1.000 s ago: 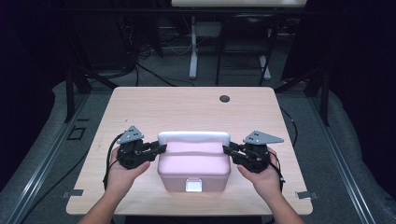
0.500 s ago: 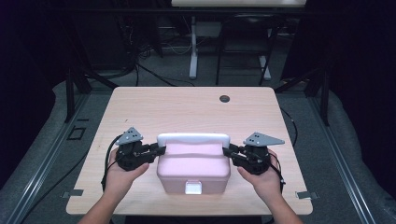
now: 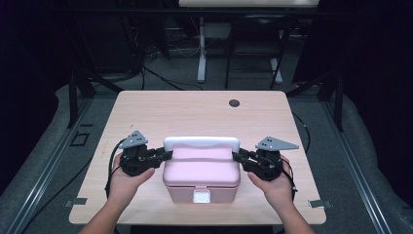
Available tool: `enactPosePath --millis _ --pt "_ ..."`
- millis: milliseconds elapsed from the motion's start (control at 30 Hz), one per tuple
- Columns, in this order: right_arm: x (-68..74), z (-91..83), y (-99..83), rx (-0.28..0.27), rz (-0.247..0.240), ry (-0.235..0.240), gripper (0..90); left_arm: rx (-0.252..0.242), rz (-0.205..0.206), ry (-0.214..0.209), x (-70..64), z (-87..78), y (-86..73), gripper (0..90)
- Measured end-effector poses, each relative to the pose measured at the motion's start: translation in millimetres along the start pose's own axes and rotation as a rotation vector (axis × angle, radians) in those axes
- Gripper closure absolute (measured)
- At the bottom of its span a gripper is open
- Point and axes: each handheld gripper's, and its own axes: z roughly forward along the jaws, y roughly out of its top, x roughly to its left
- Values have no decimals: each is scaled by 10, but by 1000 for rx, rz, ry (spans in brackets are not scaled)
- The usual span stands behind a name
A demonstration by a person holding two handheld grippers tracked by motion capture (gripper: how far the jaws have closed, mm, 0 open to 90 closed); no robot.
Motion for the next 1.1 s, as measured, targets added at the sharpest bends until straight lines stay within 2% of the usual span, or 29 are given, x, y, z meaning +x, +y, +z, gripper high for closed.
enactPosePath --millis 633,867,1100 --pt "-15 -4 123 -34 41 2 735 -16 -19 -7 21 -57 123 731" --pt "1 -16 143 -37 30 -4 736 -19 -22 -10 32 -62 147 731" --pt "11 -41 135 -50 47 -2 736 -18 -24 -17 42 -63 169 731"
